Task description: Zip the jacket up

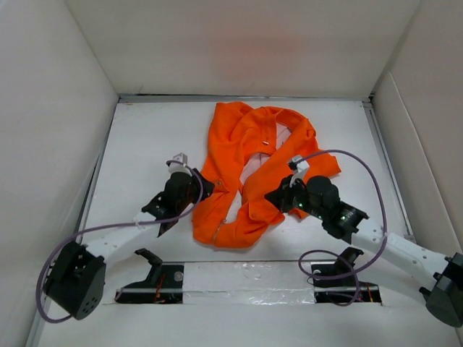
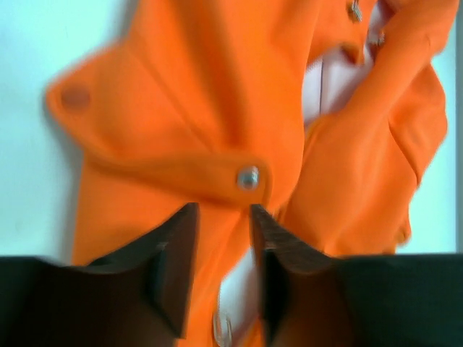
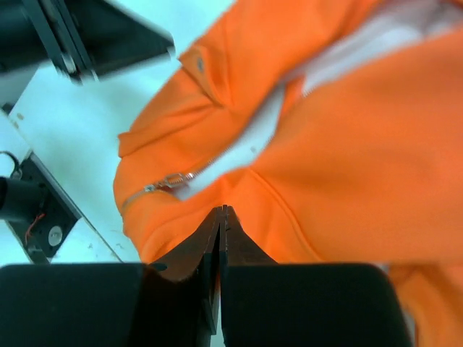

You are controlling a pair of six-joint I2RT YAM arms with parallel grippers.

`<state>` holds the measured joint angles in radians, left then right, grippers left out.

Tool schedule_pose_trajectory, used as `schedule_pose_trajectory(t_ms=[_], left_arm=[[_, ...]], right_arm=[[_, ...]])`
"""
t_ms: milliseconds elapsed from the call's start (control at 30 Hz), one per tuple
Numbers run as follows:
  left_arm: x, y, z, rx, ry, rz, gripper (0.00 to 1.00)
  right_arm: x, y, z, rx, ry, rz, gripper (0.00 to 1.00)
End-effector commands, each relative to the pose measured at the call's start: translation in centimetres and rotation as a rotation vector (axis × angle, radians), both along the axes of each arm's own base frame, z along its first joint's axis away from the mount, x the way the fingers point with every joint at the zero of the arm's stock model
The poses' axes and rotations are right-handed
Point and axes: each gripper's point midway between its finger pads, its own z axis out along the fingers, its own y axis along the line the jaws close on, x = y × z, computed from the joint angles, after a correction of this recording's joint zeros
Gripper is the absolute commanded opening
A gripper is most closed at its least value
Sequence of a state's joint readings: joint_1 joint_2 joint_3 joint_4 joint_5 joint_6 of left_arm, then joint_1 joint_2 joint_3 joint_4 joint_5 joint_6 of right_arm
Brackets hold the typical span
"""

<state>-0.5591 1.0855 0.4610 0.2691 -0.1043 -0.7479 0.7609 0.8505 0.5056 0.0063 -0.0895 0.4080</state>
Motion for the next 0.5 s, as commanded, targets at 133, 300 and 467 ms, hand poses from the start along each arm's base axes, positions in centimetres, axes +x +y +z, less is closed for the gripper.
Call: schedule_pose_trajectory(t_ms=[133,300,467], left_arm=[[-7.1,3.6,-3.8,-0.015,0.152,0.066,0.07],[-8.4,4.8,-5.2,0.021,0.191,0.084,0.23],[-8.0,3.9,-6.4,0.032,0.224,0.051,0.53]], right_arm=[[-1.6,7.1,0.1,-0.045,-0.076,0.334,0.14],[1.4,9.6,-1.8,-0.104,-0.060,0.317,0.71],[6.9,10.9,-4.6,-0.158,-0.021,0.154,0.89]])
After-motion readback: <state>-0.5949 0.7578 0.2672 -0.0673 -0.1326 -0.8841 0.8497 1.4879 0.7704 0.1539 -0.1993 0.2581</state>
